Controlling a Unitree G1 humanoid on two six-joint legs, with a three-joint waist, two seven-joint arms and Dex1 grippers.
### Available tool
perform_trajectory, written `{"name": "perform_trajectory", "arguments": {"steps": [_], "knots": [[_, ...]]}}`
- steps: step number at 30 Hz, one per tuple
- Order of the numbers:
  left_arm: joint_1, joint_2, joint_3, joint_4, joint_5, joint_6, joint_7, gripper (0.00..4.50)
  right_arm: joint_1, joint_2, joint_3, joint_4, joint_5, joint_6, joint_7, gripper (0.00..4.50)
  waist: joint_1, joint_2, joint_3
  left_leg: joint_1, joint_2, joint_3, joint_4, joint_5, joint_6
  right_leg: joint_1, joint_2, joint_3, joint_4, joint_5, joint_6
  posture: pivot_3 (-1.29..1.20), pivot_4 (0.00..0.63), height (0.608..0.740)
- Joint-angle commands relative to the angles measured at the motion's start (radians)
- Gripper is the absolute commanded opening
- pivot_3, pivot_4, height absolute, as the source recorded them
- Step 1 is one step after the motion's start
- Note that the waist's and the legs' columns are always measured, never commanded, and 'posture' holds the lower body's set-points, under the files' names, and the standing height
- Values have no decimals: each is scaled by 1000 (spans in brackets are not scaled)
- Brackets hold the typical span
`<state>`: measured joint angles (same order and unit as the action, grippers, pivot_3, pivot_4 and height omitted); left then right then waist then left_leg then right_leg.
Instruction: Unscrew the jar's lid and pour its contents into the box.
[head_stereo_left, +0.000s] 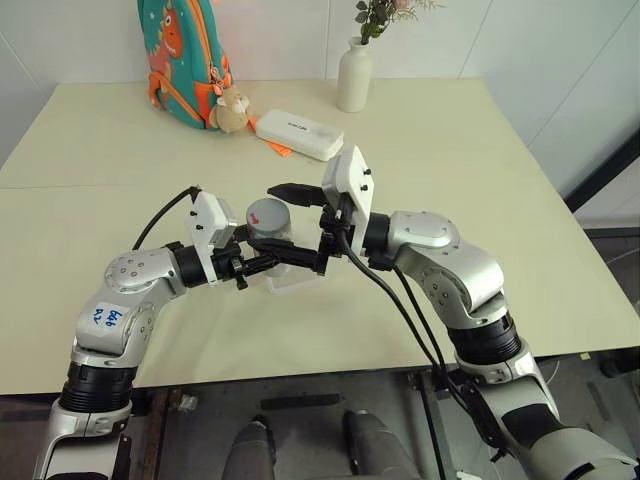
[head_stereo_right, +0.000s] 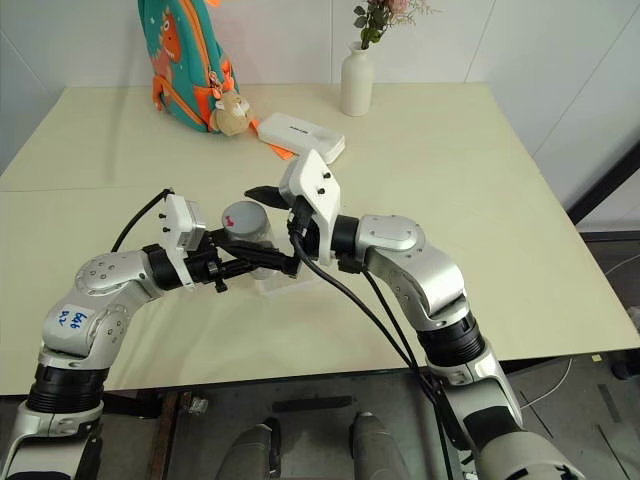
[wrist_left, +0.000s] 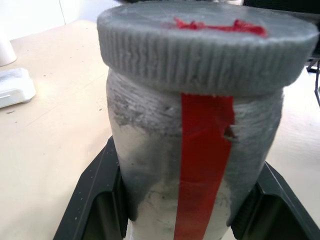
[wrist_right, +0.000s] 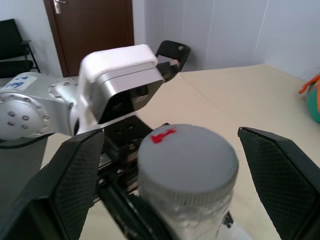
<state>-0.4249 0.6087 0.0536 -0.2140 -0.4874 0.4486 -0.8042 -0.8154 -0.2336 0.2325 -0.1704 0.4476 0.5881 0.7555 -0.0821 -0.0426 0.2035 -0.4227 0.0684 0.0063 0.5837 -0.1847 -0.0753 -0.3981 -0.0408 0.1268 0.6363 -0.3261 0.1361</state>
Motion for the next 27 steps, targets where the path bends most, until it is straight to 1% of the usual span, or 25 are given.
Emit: {"name": "perform_trajectory", "arguments": {"steps": [1, 8, 11, 13, 14, 15, 18, 20, 24, 27], "knots": [[6, -6, 15, -54, -26, -5, -11, 2000, -28, 14, -19, 3, 0, -2, -11, 4500, 0, 0, 0, 0, 0, 0, 0, 0, 0, 0, 0, 0, 0, 0, 0, 0, 150, 740], [19, -20, 24, -63, -21, -10, 0, 2000, -23, 22, -18, 5, 11, 6, 5, 4500, 0, 0, 0, 0, 0, 0, -1, 0, 0, 0, 0, 0, 0, 0, 0, 0, 150, 740], [25, -22, 28, -66, -22, -10, 2, 2000, -20, 40, -35, 1, 34, 15, 1, 3898, -1, 0, 0, 0, 0, 0, 0, 0, 0, 0, 0, 0, 0, 0, 0, 0, 150, 740], [30, -24, 29, -68, -22, -10, 5, 2000, -14, 34, -36, -9, 44, 25, 13, 3221, -1, 0, 0, 0, 0, 0, -1, 0, 0, 0, 0, 0, 0, 0, 0, 0, 150, 740], [30, -25, 30, -68, -23, -10, 6, 2000, -11, 33, -35, -10, 45, 27, 14, 2813, 0, 0, 0, 0, 0, 0, -1, 0, 0, 0, 0, 0, 0, 0, 0, 0, 150, 740], [28, -27, 30, -70, -25, -10, 6, 2000, -8, 32, -34, -10, 43, 28, 12, 2570, 0, 0, 0, 0, 0, 0, -1, 0, 0, 0, 0, 0, 0, 0, 0, 0, 150, 740], [22, -34, 30, -72, -32, -14, 1, 2000, -6, 31, -49, -5, 57, 41, 11, 2538, 0, 0, 0, 0, 0, 0, 0, 0, 0, 0, 0, 0, 0, 0, 0, 0, 150, 740], [20, -39, 34, -74, -49, -12, -11, 2000, -7, 10, -73, -3, 92, 57, 49, 2538, 0, 0, 0, 0, 0, 0, 0, 0, 0, 0, 0, 0, 0, 0, 0, 0, 150, 740], [9, -38, 41, -61, -101, -28, -97, 2000, -32, -76, -96, 40, 156, 37, 242, 2538, 2, 0, 0, -1, 0, 0, -1, 0, 0, 0, 0, 0, -1, 0, 0, 0, 150, 740], [-26, -43, 43, -54, -185, 0, -186, 2000, -79, -129, -62, 131, 134, -33, 388, 2538, -2, 0, 0, 0, 0, 0, 0, 0, 0, 0, 0, 0, -1, 0, 0, 0, 150, 740]]}}
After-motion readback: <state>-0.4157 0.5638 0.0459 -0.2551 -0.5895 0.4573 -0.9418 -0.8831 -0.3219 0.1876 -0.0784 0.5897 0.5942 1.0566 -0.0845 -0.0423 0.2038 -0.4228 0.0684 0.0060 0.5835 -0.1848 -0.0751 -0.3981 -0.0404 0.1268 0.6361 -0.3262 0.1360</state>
